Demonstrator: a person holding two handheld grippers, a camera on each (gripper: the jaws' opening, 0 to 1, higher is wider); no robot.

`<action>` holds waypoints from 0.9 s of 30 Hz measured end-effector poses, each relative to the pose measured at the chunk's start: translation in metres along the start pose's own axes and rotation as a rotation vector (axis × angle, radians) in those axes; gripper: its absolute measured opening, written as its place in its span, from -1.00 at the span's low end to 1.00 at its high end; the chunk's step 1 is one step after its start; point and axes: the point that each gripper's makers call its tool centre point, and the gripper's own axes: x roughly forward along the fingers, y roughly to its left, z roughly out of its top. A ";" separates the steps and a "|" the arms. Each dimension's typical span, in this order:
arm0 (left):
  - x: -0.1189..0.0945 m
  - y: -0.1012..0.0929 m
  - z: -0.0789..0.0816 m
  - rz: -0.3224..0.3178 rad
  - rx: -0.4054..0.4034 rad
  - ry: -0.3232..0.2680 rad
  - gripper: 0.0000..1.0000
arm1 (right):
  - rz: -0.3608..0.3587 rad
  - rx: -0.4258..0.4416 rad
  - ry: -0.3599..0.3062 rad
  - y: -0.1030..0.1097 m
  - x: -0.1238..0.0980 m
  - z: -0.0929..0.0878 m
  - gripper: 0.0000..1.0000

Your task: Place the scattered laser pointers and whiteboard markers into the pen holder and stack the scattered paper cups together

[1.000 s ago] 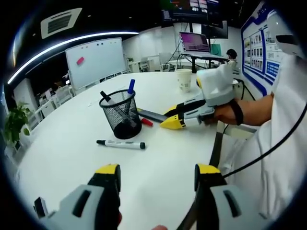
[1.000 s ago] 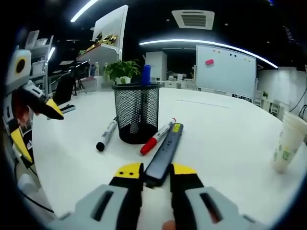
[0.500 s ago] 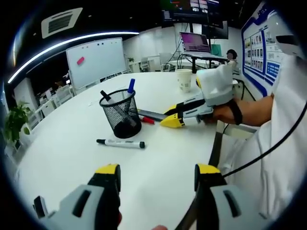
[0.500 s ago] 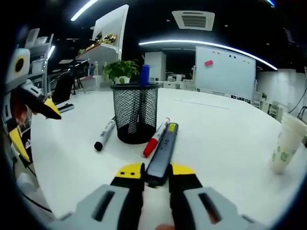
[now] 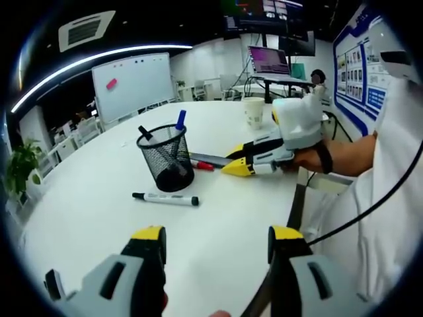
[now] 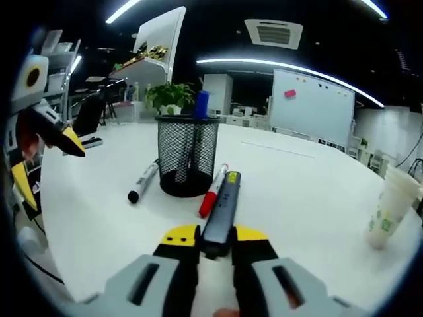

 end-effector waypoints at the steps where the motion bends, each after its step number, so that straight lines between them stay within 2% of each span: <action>1: 0.000 0.000 0.000 -0.001 0.001 0.000 0.27 | -0.001 -0.001 0.000 -0.001 0.000 0.000 -0.61; 11: 0.001 0.000 0.001 -0.001 0.000 0.001 0.27 | -0.003 -0.011 -0.021 -0.004 -0.003 0.004 -0.62; 22: 0.001 0.000 0.002 -0.001 -0.002 -0.003 0.27 | -0.015 -0.010 -0.094 -0.010 -0.007 0.022 -0.63; 27: 0.001 -0.001 0.002 -0.002 0.000 -0.003 0.27 | -0.027 -0.039 -0.121 -0.012 -0.008 0.028 -0.63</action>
